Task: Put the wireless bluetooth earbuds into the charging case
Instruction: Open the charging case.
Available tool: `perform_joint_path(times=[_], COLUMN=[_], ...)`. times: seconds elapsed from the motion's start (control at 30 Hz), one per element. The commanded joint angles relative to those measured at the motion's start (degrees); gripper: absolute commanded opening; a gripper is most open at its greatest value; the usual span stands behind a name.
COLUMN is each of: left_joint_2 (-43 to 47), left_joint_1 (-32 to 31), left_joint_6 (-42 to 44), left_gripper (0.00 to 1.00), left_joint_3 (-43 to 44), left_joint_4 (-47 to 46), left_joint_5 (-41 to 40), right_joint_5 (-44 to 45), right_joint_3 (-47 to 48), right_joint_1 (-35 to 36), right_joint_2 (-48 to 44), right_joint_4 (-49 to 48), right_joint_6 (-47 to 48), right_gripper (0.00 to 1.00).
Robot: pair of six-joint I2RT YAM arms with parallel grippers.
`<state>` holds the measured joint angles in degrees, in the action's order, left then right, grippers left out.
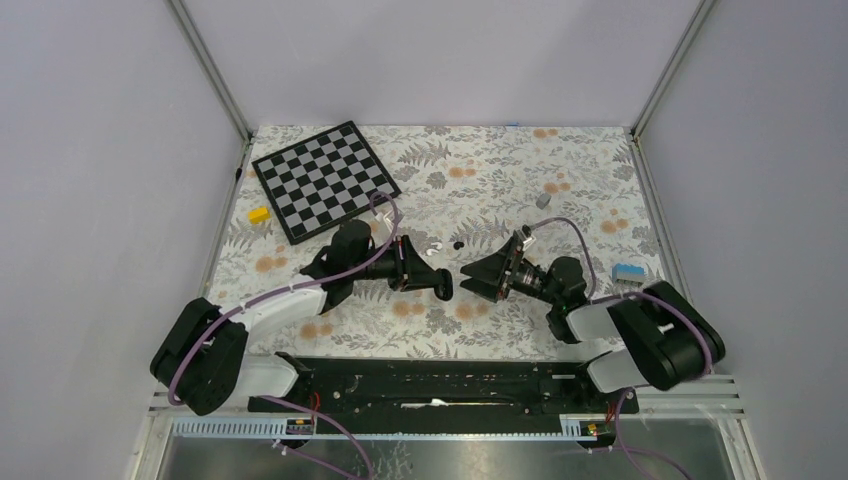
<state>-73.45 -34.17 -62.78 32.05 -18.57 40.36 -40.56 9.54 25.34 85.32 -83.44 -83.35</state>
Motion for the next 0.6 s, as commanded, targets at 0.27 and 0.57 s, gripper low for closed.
perform_joint_path(times=[0.27,0.57], left_joint_2=[-0.7,0.4], left_joint_1=[0.2,0.2], left_joint_6=[2.8,1.9], left_gripper=[0.0,0.0], left_joint_3=[4.6,3.8], left_joint_4=[0.6,-1.3], left_joint_5=[3.8,4.6], right_joint_5=[2.1,1.4], right_joint_3=[9.8,8.8], right_joint_1=[3.7,3.7], right_joint_2=[-17.0,-15.5], right_joint_4=[42.2,37.9], right_joint_6=[26.7,24.1], right_gripper=[0.81,0.78])
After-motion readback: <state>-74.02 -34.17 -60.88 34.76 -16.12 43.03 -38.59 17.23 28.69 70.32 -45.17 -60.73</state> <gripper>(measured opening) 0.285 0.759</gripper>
